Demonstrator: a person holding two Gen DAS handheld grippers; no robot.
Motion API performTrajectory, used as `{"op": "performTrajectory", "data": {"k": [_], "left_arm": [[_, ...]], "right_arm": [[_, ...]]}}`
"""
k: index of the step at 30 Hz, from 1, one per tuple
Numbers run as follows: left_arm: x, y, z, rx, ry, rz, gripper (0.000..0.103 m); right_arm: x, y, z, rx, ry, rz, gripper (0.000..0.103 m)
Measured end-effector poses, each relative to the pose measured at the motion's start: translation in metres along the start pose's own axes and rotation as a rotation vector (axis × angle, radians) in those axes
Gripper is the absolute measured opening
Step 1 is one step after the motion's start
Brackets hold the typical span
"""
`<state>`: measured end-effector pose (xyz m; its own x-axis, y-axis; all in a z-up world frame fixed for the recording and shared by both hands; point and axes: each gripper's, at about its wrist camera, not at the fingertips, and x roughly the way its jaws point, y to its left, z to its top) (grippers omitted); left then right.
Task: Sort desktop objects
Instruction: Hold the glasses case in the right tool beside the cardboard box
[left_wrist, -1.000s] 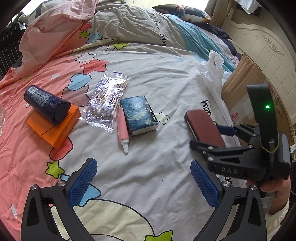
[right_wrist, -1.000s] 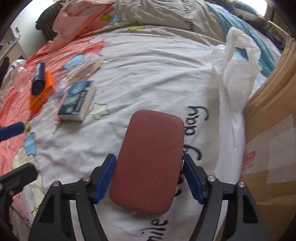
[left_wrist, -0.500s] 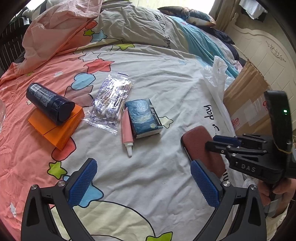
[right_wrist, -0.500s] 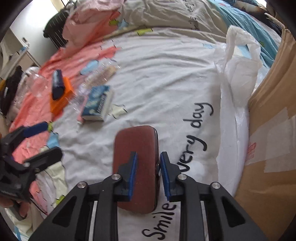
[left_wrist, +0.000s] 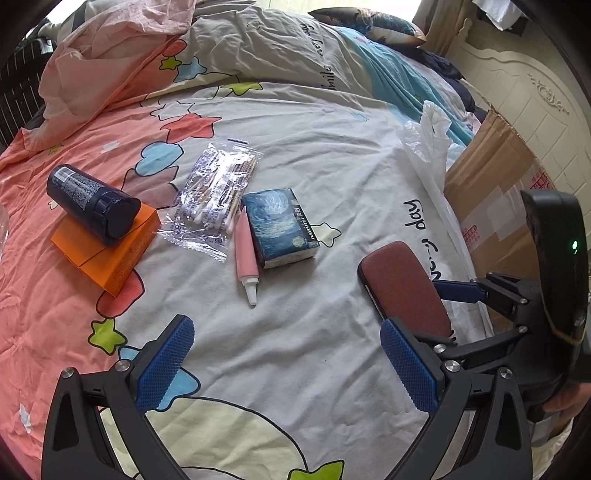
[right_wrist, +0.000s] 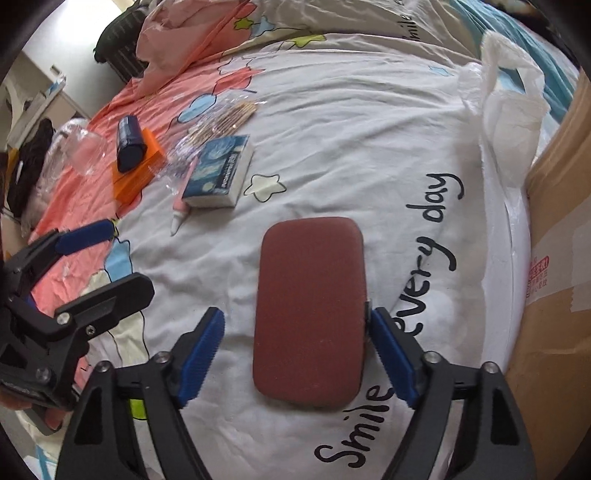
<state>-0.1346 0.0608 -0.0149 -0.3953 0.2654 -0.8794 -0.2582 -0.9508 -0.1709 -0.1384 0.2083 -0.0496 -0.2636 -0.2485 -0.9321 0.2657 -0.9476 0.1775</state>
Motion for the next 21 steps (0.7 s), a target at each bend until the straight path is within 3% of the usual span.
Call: {"op": "performTrajectory", "data": {"k": [3, 7, 9, 12, 14, 21], "left_arm": [[0.0, 0.002, -0.001, -0.005, 0.002, -0.004, 0.103], [0.001, 0.003, -0.002, -0.008, 0.007, -0.008, 0.103], [0.002, 0.005, -0.003, -0.008, 0.009, -0.008, 0.103], [0.002, 0.007, -0.002, -0.016, 0.011, -0.007, 0.103], [0.001, 0.009, -0.002, -0.025, 0.009, -0.009, 0.103], [-0.001, 0.012, -0.002, -0.031, 0.005, -0.01, 0.103]], "right_arm": [[0.01, 0.014, -0.001, -0.043, 0.004, -0.072, 0.083], [0.023, 0.031, -0.003, -0.11, 0.006, -0.154, 0.1], [0.025, 0.034, -0.004, -0.123, -0.006, -0.172, 0.1], [0.021, 0.03, -0.003, -0.121, -0.017, -0.175, 0.086], [0.016, 0.025, -0.004, -0.108, -0.022, -0.157, 0.064], [-0.007, 0.011, -0.009, -0.061, -0.068, -0.099, 0.063]]}}
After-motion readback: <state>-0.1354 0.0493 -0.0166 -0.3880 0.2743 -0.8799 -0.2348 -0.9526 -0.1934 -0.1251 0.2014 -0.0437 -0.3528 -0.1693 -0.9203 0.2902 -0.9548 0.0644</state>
